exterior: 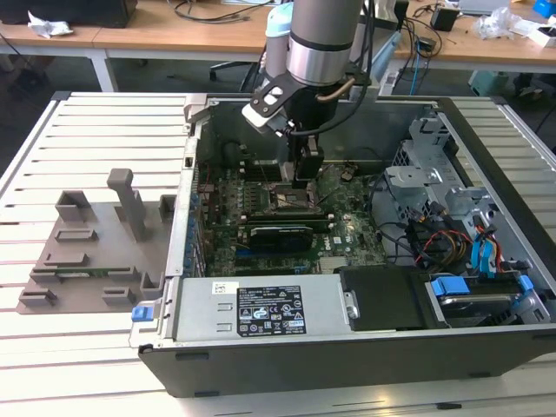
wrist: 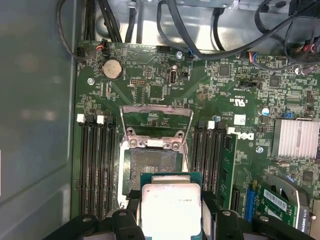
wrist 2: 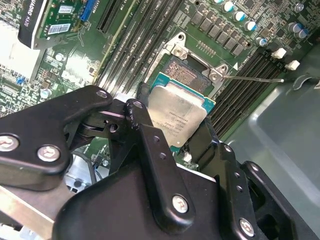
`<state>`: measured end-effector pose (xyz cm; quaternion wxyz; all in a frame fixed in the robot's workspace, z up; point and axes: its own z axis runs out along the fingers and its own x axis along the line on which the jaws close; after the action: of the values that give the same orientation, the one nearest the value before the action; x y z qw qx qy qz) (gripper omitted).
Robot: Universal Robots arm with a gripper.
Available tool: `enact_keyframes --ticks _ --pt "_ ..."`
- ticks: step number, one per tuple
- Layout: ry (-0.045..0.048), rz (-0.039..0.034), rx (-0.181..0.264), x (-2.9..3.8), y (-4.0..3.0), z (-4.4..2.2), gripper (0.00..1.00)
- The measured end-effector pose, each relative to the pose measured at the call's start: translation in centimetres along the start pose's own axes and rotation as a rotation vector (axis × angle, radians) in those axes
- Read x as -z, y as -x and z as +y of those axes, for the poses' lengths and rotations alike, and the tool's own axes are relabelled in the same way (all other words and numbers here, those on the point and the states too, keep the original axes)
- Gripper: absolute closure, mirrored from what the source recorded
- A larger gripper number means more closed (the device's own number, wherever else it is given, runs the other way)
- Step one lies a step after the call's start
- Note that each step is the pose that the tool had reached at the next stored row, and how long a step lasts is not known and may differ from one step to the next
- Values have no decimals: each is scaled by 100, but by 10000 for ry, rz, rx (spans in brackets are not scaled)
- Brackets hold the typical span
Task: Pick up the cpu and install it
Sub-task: 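Place the cpu into insertion slot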
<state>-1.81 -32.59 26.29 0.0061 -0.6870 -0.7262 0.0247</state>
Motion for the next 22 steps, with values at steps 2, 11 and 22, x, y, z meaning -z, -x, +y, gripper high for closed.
enact_keyframes --ticks 2,11,22 --pt "-1 -1 0 -14 0 1 45" --pt "-1 0 0 -87 -2 4 45" --pt "0 -1 0 -161 -4 7 45"
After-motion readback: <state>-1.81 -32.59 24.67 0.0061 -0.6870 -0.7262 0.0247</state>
